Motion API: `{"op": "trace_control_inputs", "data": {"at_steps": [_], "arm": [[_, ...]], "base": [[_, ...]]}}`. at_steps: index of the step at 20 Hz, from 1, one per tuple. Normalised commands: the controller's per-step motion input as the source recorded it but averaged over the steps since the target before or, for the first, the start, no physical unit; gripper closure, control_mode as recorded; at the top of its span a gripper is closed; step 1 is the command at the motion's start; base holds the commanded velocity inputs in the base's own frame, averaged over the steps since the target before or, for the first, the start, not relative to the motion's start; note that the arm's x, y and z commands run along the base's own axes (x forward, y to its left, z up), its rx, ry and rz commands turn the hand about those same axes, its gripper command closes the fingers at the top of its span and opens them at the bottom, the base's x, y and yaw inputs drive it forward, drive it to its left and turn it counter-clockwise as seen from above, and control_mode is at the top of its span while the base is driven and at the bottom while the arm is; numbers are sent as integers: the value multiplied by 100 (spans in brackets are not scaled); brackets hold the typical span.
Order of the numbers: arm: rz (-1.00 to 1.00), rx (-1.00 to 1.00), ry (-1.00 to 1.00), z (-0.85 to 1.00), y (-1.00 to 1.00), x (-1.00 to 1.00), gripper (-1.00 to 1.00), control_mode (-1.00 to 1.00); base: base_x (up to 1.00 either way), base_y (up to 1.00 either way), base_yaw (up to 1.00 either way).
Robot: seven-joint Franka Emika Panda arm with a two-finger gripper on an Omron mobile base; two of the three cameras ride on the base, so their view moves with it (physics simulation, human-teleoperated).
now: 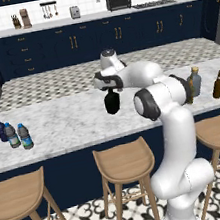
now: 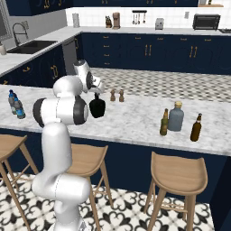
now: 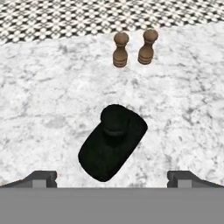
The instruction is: Move the plastic bottles in the middle to the plastics group, and the glass bottles in the middle to the glass group.
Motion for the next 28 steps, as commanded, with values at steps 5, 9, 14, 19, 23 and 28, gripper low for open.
{"op": "trace_control_inputs", "data": {"at_steps": [5, 9, 14, 19, 23, 28], "arm": [[2, 0, 0, -22, 0, 26, -100, -100], [4, 0, 0, -35, 0, 0, -100, -100], [4, 0, 0, -26, -5, 4, -100, -100], [1, 0, -5, -1, -14, 2, -100, -100], [0, 0, -3, 0, 0, 1, -100, -100], [0, 0, 0, -7, 0, 18, -100, -100]], "base": [[0, 0, 0], [0, 0, 0], [0, 0, 0], [0, 0, 0], [0, 0, 0], [0, 0, 0]]}}
